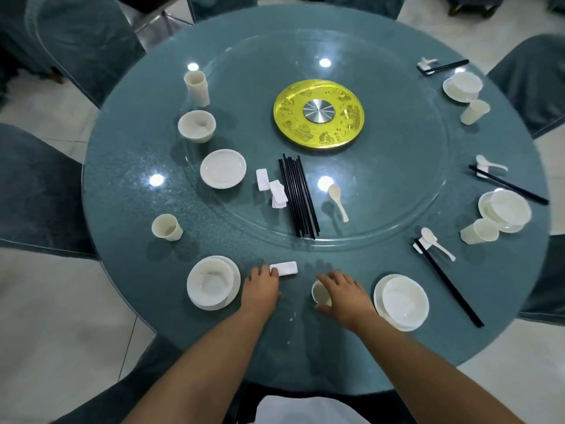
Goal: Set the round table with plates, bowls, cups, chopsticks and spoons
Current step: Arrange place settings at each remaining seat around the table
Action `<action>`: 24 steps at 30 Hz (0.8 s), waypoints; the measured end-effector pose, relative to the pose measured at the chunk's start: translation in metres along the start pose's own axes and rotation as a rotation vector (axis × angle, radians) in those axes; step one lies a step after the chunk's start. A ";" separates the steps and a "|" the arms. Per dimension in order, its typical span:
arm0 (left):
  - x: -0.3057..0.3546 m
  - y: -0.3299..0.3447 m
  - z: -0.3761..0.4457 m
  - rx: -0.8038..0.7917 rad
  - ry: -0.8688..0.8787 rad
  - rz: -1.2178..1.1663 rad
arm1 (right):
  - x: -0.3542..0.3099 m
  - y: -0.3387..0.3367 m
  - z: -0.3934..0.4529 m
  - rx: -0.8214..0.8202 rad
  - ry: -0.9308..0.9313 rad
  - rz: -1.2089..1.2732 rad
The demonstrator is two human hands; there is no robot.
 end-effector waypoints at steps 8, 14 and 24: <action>-0.004 -0.016 0.015 0.087 0.049 -0.056 | 0.016 -0.011 0.008 0.053 0.081 0.025; -0.002 -0.016 0.036 0.038 0.098 -0.019 | 0.052 -0.017 0.016 0.088 0.179 0.041; -0.019 -0.004 0.018 -0.003 0.190 0.065 | 0.027 -0.016 0.028 0.061 0.137 0.046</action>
Point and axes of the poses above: each hand's wrist, its own z-axis towards the middle knuckle, its own y-axis out of the palm, x = y × z, the point moved 9 cm from there along z, towards the middle knuckle, and after that the axes turned 13 degrees about y, right-handed, at the moved point
